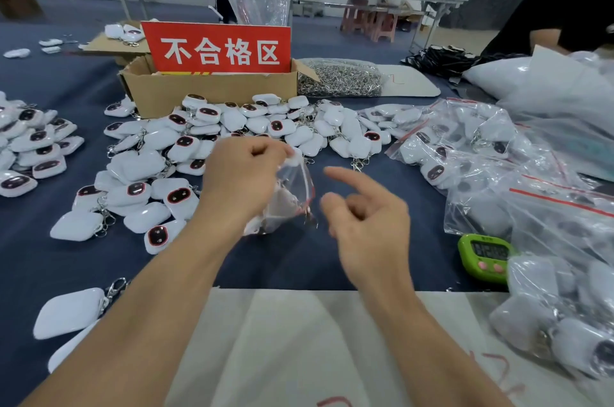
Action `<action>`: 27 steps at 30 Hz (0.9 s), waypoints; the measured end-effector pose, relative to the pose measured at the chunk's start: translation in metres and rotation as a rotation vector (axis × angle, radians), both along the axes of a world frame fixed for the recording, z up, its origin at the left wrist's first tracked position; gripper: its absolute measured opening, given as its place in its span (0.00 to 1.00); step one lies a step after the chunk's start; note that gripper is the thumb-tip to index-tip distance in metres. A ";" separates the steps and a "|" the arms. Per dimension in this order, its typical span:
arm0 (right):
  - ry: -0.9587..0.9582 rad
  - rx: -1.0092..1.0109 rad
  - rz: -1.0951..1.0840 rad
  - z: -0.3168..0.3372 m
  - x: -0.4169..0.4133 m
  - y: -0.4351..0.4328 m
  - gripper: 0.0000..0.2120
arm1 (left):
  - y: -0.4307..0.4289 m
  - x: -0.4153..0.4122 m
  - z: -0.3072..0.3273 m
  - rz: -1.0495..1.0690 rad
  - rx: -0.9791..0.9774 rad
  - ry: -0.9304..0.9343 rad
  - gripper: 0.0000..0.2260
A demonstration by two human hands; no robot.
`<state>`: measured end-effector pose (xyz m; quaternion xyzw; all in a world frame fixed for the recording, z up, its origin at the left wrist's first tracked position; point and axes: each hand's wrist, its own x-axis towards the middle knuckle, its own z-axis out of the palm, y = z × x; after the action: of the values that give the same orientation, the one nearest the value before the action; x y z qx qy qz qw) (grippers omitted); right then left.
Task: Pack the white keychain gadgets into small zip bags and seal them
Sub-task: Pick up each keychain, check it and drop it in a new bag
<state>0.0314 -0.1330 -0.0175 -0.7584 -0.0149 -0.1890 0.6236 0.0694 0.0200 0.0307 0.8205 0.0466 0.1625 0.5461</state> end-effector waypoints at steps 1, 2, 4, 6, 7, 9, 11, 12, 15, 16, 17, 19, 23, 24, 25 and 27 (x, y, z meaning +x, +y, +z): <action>0.024 0.031 -0.071 -0.001 0.005 -0.008 0.14 | 0.005 0.002 0.003 0.059 -0.049 -0.031 0.13; 0.081 0.005 -0.127 -0.002 0.011 -0.015 0.16 | 0.011 0.003 0.007 0.113 -0.107 -0.075 0.14; 0.217 -0.117 -0.182 -0.008 0.022 -0.023 0.18 | 0.024 0.004 0.019 0.211 -0.200 -0.188 0.15; 0.263 -0.159 -0.190 -0.012 0.032 -0.025 0.18 | 0.034 0.004 0.030 0.291 -0.234 -0.297 0.14; 0.264 -0.174 -0.193 -0.012 0.036 -0.026 0.19 | 0.038 0.004 0.034 0.313 -0.235 -0.343 0.13; 0.241 -0.250 -0.187 -0.013 0.047 -0.028 0.22 | 0.039 0.003 0.038 0.326 -0.192 -0.408 0.12; 0.229 -0.372 -0.186 -0.015 0.060 -0.030 0.26 | 0.036 0.000 0.037 0.322 -0.118 -0.434 0.12; 0.237 -0.426 -0.183 -0.016 0.068 -0.030 0.28 | 0.033 -0.001 0.035 0.314 -0.079 -0.426 0.12; 0.253 -0.585 -0.125 -0.017 0.095 -0.029 0.34 | 0.012 -0.003 0.018 0.222 0.015 -0.292 0.11; 0.251 -0.640 -0.108 -0.016 0.104 -0.030 0.36 | 0.002 -0.004 0.009 0.170 0.058 -0.226 0.11; 0.248 -0.687 -0.098 -0.016 0.113 -0.031 0.37 | -0.010 -0.007 -0.001 0.106 0.119 -0.163 0.10; 0.249 -0.761 -0.082 -0.016 0.128 -0.032 0.37 | -0.031 -0.013 -0.024 -0.029 0.242 -0.051 0.09; 0.229 -0.775 -0.070 -0.019 0.137 -0.031 0.28 | -0.046 -0.017 -0.059 -0.218 0.634 0.013 0.06; 0.211 -0.722 -0.094 -0.020 0.136 -0.033 0.24 | -0.046 -0.016 -0.061 -0.253 0.674 -0.003 0.05; 0.195 -0.661 -0.125 -0.020 0.134 -0.036 0.20 | -0.046 -0.015 -0.061 -0.284 0.687 -0.017 0.06; 0.171 -0.555 -0.171 -0.020 0.128 -0.039 0.16 | -0.046 -0.014 -0.061 -0.329 0.695 -0.040 0.10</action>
<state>0.1589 -0.1721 -0.0374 -0.9115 0.0505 -0.1650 0.3735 0.0552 -0.0261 -0.0300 0.9499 -0.1543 0.0948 0.2548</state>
